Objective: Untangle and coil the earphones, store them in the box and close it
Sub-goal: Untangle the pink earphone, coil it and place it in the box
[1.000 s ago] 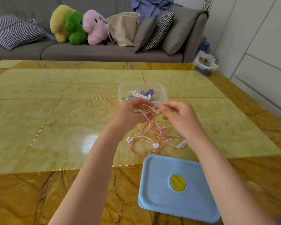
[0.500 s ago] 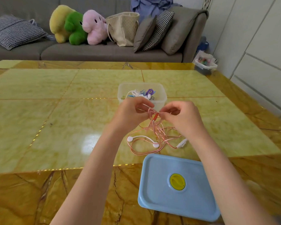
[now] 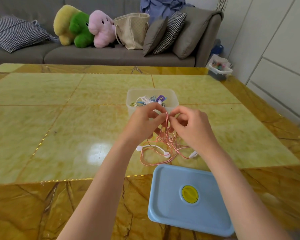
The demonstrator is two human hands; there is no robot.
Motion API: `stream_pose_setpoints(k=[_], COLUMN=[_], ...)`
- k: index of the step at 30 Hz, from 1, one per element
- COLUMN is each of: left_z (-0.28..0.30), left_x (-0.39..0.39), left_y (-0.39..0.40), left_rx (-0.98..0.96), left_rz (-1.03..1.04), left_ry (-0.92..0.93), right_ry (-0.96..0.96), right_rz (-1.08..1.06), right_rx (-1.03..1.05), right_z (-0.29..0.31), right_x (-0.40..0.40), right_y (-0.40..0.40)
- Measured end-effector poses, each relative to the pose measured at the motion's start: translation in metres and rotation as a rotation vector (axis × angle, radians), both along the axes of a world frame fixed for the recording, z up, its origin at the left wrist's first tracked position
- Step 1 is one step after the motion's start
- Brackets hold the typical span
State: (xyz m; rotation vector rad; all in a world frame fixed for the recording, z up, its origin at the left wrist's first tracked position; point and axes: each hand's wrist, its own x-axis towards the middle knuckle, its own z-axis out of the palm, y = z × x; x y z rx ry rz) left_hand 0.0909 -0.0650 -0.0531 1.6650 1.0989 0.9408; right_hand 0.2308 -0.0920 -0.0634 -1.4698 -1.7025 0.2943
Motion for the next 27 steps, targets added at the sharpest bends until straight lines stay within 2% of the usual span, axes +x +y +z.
stream_pose_setpoints(k=[6, 9, 12, 15, 16, 18, 19, 20, 22, 23, 24, 25, 27], left_z=[0.003, 0.001, -0.005, -0.007, -0.006, -0.001, 0.002, 0.005, 0.007, 0.007, 0.006, 0.005, 0.004], left_x=[-0.004, -0.012, -0.013, -0.014, -0.017, -0.028, -0.035, -0.041, -0.052, -0.055, -0.056, -0.055, -0.050], left_y=[0.002, 0.008, 0.013, 0.015, 0.017, 0.022, 0.023, 0.024, 0.024, 0.025, 0.026, 0.027, 0.026], left_rx=[-0.042, -0.051, -0.069, 0.006, -0.025, -0.207, -0.306, -0.370, -0.402, -0.403, -0.404, -0.401, -0.356], left_rz=[0.087, 0.237, 0.363, 0.498, 0.531, 0.507, 0.462, 0.430, 0.447, 0.471, 0.493, 0.514, 0.539], left_ry=[-0.158, -0.248, -0.286, -0.223, -0.284, -0.605, -0.816, -1.012, -1.237, -1.262, -1.233, -1.150, -0.882], right_ry=[0.062, 0.075, -0.038, -0.193, -0.232, -0.212, -0.095, 0.114, 0.692, 0.944, 1.104, 1.173, 1.168], right_rz=[0.062, 0.142, 0.137, 0.012, -0.039, -0.141, -0.188, -0.217, -0.198, -0.172, -0.158, -0.149, -0.113], right_rx=[0.085, -0.034, -0.189, -0.211, -0.191, -0.109, -0.076, -0.062, -0.104, -0.133, -0.147, -0.156, -0.162], right_z=[0.006, 0.007, 0.005, 0.002, 0.001, 0.003, 0.005, 0.009, 0.016, 0.019, 0.020, 0.020, 0.019], right_x=[-0.001, 0.003, 0.005, 0.011, 0.013, 0.019, 0.022, 0.023, 0.027, 0.029, 0.031, 0.033, 0.031], right_y=[-0.005, -0.006, -0.005, -0.003, -0.002, -0.001, -0.001, -0.001, -0.001, -0.001, -0.001, -0.001, -0.002])
